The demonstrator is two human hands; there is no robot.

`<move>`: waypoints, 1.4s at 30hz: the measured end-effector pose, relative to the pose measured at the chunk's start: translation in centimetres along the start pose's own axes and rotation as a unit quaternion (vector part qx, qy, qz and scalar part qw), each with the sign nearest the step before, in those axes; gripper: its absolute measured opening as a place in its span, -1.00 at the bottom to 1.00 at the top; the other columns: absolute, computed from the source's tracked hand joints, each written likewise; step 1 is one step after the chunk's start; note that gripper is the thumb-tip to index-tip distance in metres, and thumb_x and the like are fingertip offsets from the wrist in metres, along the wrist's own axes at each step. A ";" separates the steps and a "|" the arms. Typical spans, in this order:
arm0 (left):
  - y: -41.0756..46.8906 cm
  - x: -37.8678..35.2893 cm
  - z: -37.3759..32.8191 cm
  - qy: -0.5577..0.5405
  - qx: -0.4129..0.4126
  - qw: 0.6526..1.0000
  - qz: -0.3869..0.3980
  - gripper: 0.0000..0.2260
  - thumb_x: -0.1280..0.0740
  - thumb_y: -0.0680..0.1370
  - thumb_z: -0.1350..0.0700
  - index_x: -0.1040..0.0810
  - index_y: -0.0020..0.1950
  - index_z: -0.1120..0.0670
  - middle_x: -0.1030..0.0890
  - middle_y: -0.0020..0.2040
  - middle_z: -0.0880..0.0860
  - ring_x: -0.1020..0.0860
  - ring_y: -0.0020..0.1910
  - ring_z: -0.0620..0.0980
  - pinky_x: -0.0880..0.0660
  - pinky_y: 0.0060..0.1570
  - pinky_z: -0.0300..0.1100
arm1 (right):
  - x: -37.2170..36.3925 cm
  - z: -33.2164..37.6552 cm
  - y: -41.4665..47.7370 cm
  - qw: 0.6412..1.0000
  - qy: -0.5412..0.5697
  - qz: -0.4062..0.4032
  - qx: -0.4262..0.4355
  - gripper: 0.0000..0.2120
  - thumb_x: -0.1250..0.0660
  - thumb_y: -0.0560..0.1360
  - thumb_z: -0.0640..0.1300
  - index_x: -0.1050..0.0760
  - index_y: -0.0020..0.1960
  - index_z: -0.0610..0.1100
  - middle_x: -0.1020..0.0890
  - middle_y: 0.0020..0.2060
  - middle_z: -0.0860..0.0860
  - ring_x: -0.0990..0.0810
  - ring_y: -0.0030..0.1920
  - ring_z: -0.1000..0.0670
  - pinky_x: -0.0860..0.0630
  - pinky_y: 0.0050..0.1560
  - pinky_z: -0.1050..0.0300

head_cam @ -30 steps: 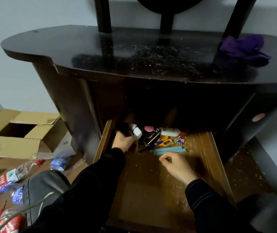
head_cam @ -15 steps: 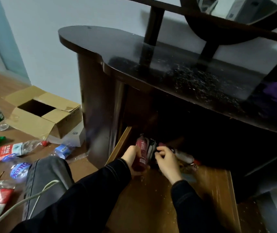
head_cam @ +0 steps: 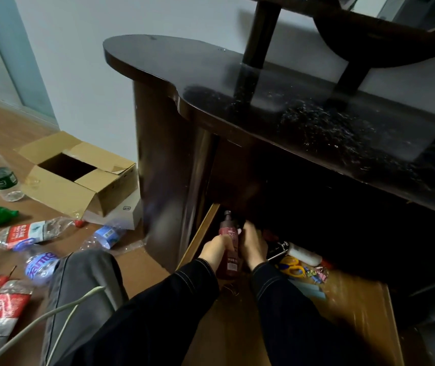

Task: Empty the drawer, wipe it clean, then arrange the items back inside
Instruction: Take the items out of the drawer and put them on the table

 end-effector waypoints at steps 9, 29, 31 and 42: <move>-0.5 -0.4 -0.7 0.030 -0.054 0.998 0.000 -0.58 -0.31 0.53 0.25 -0.36 0.38 0.27 -0.52 0.07 0.27 -0.53 -0.03 0.25 -0.50 0.01 0.12 | 7.4 -2.9 -7.8 0.997 0.019 -0.002 0.073 -0.84 -0.42 0.40 0.01 -0.55 -0.05 0.01 -0.63 -0.21 0.02 -0.63 -0.20 -0.02 -0.56 -0.25 -0.02; -24.0 -5.4 -18.2 0.125 -0.432 0.863 0.231 -0.59 -0.53 0.42 0.03 -0.53 0.21 0.09 -0.65 -0.03 0.18 -0.64 -0.14 0.17 -0.60 -0.11 0.03 | 32.6 16.3 -18.9 0.921 0.256 -0.094 0.279 -0.65 -0.53 0.43 -0.21 -0.56 0.17 -0.02 -0.70 -0.05 0.01 -0.71 -0.14 0.06 -0.62 -0.37 0.10; -23.5 -7.1 -21.3 0.131 -0.481 0.845 0.193 -0.64 -0.48 0.47 0.05 -0.51 0.23 0.05 -0.67 0.01 0.15 -0.67 -0.10 0.13 -0.62 -0.06 -0.02 | 32.4 17.0 -15.3 0.936 0.250 -0.097 0.230 -0.56 -0.51 0.45 -0.17 -0.48 0.27 -0.08 -0.66 -0.01 -0.04 -0.71 -0.14 -0.01 -0.68 -0.28 -0.06; -15.8 -11.5 -30.8 0.273 -0.547 0.790 0.042 -0.73 -0.43 0.52 0.18 -0.41 0.14 0.03 -0.61 0.05 0.10 -0.62 -0.02 -0.03 -0.52 -0.14 -0.32 | 31.5 18.3 -6.3 0.958 -0.015 -0.240 0.154 -0.60 -0.23 0.58 0.24 -0.41 0.31 0.04 -0.61 -0.01 0.09 -0.61 -0.05 0.00 -0.51 -0.13 0.05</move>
Point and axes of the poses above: each hand's wrist, its own y-axis towards the middle knuckle, its own x-axis out of the back of the hand, z = x × y, the point moved 8 cm from there along y, towards the middle knuckle
